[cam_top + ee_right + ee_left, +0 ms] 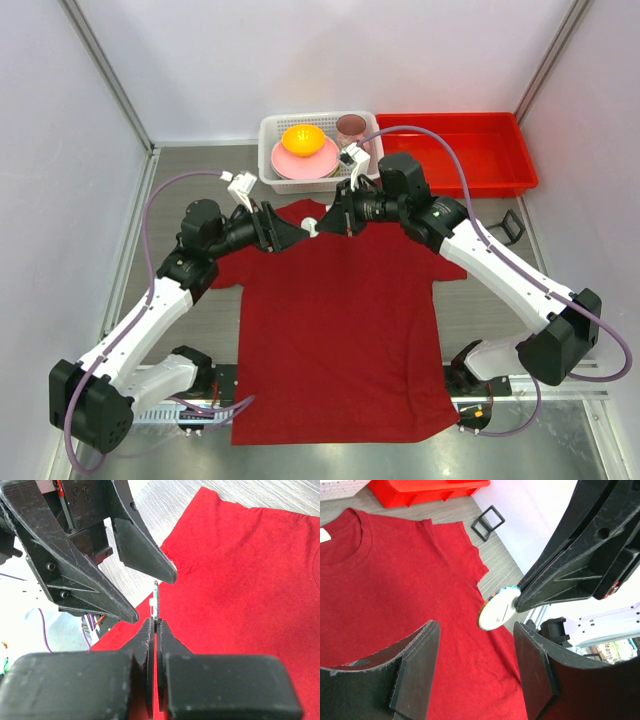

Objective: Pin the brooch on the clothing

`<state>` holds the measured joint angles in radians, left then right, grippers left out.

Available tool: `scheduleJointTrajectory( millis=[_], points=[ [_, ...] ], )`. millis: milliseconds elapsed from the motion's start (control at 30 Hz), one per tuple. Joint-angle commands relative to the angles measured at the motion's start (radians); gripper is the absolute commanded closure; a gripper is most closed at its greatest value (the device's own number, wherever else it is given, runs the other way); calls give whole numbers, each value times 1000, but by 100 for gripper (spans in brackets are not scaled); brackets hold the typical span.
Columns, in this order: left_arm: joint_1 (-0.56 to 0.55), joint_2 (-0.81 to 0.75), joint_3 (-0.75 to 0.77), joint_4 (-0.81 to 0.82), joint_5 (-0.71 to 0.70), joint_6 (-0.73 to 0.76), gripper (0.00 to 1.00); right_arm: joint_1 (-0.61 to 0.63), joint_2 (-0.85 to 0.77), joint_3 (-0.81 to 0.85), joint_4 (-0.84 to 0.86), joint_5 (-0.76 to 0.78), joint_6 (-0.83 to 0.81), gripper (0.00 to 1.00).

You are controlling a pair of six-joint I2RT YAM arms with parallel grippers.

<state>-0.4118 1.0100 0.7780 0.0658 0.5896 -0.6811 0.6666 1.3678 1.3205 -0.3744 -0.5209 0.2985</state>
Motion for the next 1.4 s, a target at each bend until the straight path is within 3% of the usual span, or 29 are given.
scheduleJointTrajectory(
  millis=[0, 167, 633, 967, 1367],
  points=[
    [4, -14, 10, 103, 38, 0, 35, 1, -21, 40, 43, -51, 4, 99],
    [-1, -2, 18, 123, 44, 2, 35, 1, -15, 42, 46, -63, 8, 99],
    [-18, 32, 47, 57, -13, 23, 48, 7, -3, 43, 72, -97, 59, 99],
    [-18, 36, 24, 75, -7, -55, 71, 10, -12, 40, 52, -80, 40, 99],
    [-4, 47, -20, 146, -5, -184, 72, 8, -26, 45, 32, -15, 8, 99]
  ],
)
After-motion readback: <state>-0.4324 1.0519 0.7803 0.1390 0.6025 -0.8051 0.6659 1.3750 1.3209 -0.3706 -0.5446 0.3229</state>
